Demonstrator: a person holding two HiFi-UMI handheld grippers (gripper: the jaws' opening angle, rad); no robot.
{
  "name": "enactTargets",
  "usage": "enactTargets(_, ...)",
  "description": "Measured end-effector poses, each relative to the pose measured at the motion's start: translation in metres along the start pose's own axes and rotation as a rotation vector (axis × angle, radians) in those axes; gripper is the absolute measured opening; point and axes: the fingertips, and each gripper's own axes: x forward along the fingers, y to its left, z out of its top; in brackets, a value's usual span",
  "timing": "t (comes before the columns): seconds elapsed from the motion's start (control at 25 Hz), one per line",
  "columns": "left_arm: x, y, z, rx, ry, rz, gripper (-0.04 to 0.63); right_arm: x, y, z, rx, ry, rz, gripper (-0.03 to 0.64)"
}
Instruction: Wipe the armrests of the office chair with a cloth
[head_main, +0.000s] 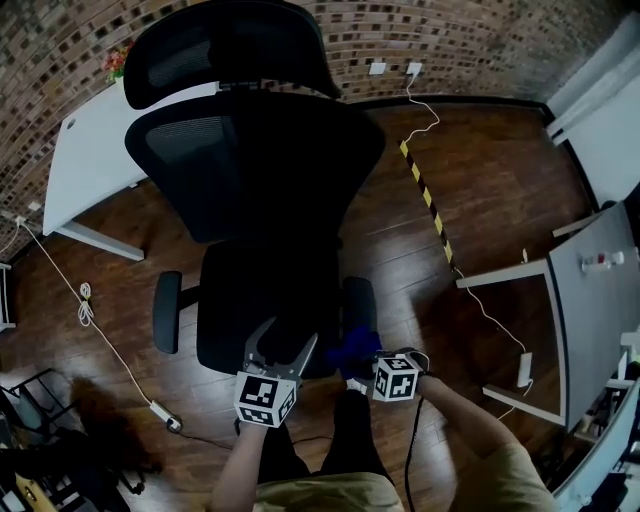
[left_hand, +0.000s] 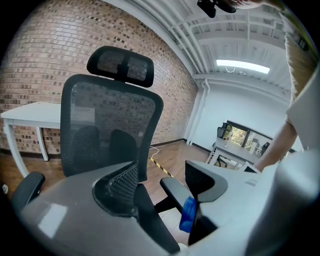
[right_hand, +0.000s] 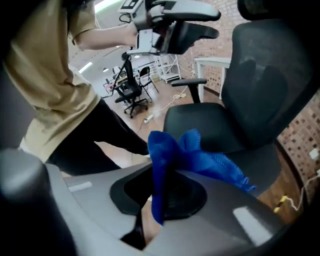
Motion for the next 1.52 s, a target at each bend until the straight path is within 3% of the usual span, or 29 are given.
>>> enactTargets(0.08, 0.002, -0.001, 0.001, -0.002, 0.002, -0.001, 0.287, -0.002, 0.017, -0.012, 0.009, 0.048, 0.081, 0.035)
enactTargets(0.16, 0.003, -0.003, 0.003, -0.001, 0.002, -0.002, 0.287, -0.024, 0.002, -0.01, 0.093, -0.012, 0.06, 0.035)
enactTargets(0.28, 0.001, 0.003, 0.008, -0.002, -0.008, 0.009, 0.286, -0.095, -0.083, 0.011, 0.247, -0.17, -0.162, 0.035)
enactTargets(0.4, -0.002, 0.009, 0.012, -0.012, -0.013, 0.029, 0.285, -0.16, -0.18, 0.013, 0.256, -0.17, -0.449, 0.035)
enactTargets(0.52, -0.005, 0.01, 0.013, -0.008, -0.016, 0.036, 0.285, -0.173, -0.242, 0.013, 0.25, -0.132, -0.573, 0.035)
enactTargets(0.64, -0.007, 0.01, 0.011, -0.005, -0.007, 0.04, 0.286, -0.122, -0.245, 0.006, 0.195, -0.047, -0.492, 0.035)
enactTargets(0.76, -0.009, 0.008, 0.007, -0.007, 0.005, 0.041, 0.287, -0.065, -0.205, -0.004, 0.157, -0.026, -0.389, 0.036)
enactTargets(0.84, -0.01, 0.008, 0.006, -0.008, 0.007, 0.036, 0.286, -0.049, -0.171, -0.002, 0.173, -0.086, -0.356, 0.037)
enactTargets(0.96, -0.01, 0.01, 0.006, -0.014, 0.005, 0.034, 0.285, -0.028, -0.101, 0.005, 0.173, -0.159, -0.233, 0.037)
enactTargets(1.16, -0.009, 0.004, 0.009, -0.016, 0.0, 0.013, 0.285, 0.002, 0.013, -0.004, 0.206, -0.153, -0.034, 0.037)
enactTargets(1.24, -0.009, 0.002, 0.012, -0.01, 0.0, 0.009, 0.287, 0.004, 0.035, -0.016, 0.218, -0.129, 0.043, 0.037)
enactTargets(1.28, -0.01, 0.001, 0.014, -0.006, -0.001, 0.008, 0.287, -0.007, 0.03, -0.019, 0.255, -0.166, 0.04, 0.037)
enactTargets(1.36, -0.012, 0.001, 0.019, 0.0, -0.007, 0.006, 0.287, -0.054, -0.013, -0.018, 0.364, -0.307, -0.057, 0.037)
enactTargets(1.44, -0.015, 0.003, 0.02, 0.002, -0.009, 0.012, 0.285, -0.112, -0.078, -0.014, 0.412, -0.403, -0.242, 0.037)
enactTargets(1.52, -0.018, 0.007, 0.017, -0.006, -0.004, 0.024, 0.285, -0.157, -0.141, -0.009, 0.403, -0.43, -0.429, 0.037)
